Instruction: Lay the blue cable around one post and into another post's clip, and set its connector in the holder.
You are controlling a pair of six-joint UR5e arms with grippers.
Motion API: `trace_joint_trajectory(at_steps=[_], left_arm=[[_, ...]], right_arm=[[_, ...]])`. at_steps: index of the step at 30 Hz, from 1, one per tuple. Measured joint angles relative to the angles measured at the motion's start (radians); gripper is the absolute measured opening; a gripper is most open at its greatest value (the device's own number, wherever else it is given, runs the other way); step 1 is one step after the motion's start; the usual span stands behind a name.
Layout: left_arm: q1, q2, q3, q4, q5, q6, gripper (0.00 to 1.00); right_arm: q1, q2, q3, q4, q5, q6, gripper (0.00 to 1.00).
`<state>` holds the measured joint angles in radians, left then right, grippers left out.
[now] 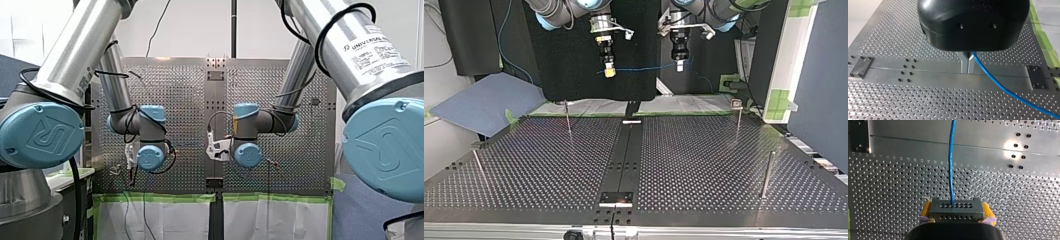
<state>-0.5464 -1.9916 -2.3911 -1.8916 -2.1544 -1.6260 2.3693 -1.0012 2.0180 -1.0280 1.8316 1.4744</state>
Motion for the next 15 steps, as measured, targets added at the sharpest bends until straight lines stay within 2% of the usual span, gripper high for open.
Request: trace_joint_trajectory(at_steps=[10,15], left_arm=[[0.009,-0.009,-0.009,0.008,0.002,0.001,0.01],[0.024,-0.042,-0.024,0.017,0.004,0.001,0.01]], right_arm=[[0.004,0.003,-0.003,0.004,-0.003,0.004,0.00],[0.019,0.040,-0.031,0.040,-0.020,0.040,0.00]])
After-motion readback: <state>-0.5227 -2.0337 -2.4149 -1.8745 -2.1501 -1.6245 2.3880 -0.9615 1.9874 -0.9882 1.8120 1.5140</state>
